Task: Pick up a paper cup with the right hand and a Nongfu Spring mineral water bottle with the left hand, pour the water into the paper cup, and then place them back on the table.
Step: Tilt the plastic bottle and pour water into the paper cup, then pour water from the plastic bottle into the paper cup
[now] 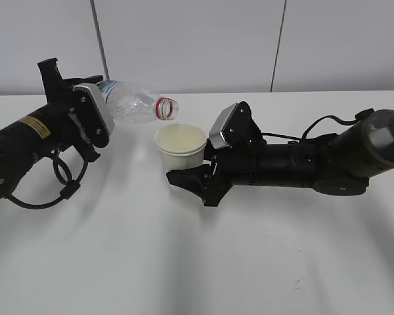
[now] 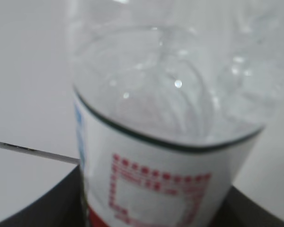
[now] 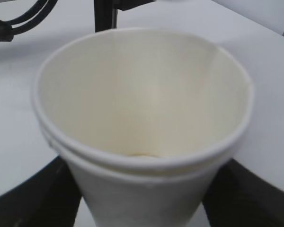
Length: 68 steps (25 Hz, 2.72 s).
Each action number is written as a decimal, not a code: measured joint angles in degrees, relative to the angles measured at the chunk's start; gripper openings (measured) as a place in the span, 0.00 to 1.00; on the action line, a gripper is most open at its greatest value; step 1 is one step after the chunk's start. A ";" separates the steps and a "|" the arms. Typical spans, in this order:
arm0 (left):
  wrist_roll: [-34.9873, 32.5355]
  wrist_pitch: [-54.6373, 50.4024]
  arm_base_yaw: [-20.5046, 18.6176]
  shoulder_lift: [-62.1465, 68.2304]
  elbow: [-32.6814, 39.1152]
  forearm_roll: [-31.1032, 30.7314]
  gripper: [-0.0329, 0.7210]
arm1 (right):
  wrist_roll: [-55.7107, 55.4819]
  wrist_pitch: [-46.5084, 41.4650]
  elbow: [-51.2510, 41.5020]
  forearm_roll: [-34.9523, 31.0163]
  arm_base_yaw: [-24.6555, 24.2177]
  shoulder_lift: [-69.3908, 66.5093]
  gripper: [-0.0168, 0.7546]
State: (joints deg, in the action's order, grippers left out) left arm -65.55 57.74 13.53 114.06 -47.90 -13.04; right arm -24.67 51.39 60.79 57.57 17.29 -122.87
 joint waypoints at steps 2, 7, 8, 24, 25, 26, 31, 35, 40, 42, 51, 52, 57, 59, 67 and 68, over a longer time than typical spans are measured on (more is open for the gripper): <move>-1.10 0.00 0.00 0.00 0.00 0.30 0.54 | 0.00 0.00 0.00 0.00 0.00 0.00 0.70; -3.67 0.00 0.00 0.00 0.00 1.44 0.54 | -0.08 0.00 0.22 0.00 0.00 0.00 0.70; -4.26 0.00 0.00 0.00 0.00 1.49 0.54 | -0.08 0.00 0.42 0.00 0.00 0.00 0.70; -9.95 2.18 0.00 0.00 -0.05 1.49 0.54 | -0.08 -2.45 1.14 0.00 0.00 0.00 0.70; -10.28 2.18 0.00 0.00 -0.05 1.49 0.54 | -0.08 -2.45 1.14 0.00 0.00 0.00 0.70; -10.55 2.18 0.00 0.00 -0.05 1.49 0.54 | -0.08 -2.45 1.14 0.00 0.00 0.00 0.70; -11.10 2.25 0.00 0.00 -0.12 1.49 0.54 | -0.08 -2.45 1.14 0.61 0.00 0.00 0.70; -12.62 2.45 0.00 0.00 -0.12 1.49 0.54 | -0.08 -2.50 1.14 1.21 0.00 0.00 0.70; -13.81 3.14 0.00 0.00 -0.12 1.55 0.54 | -0.08 -3.08 1.14 1.31 0.00 0.00 0.70; -14.09 3.54 0.00 0.00 -0.12 1.61 0.54 | -0.08 -3.83 1.14 1.35 0.00 0.00 0.70; -15.79 3.95 0.00 0.00 -0.12 1.90 0.54 | -0.33 -4.55 1.14 4.42 0.00 0.00 0.70; -16.01 3.95 0.00 0.00 -0.12 1.94 0.54 | -0.33 -4.55 1.14 4.64 0.00 0.00 0.70; -16.55 4.07 0.00 0.00 -0.12 2.01 0.54 | -0.33 -4.63 1.14 4.75 0.00 0.00 0.70; -16.66 4.16 0.00 0.00 -0.12 2.01 0.54 | -0.33 -4.63 1.14 4.83 0.00 0.00 0.70; -16.87 4.30 0.00 0.00 -0.12 2.03 0.53 | -0.33 -5.02 1.14 4.88 0.00 0.00 0.70; -16.87 4.30 0.00 0.00 -0.12 2.03 0.53 | -0.33 -5.02 1.14 4.97 0.00 0.00 0.70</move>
State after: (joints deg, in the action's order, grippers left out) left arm -82.42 62.04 13.53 114.06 -48.02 -11.01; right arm -25.00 46.37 61.92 62.54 17.29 -122.87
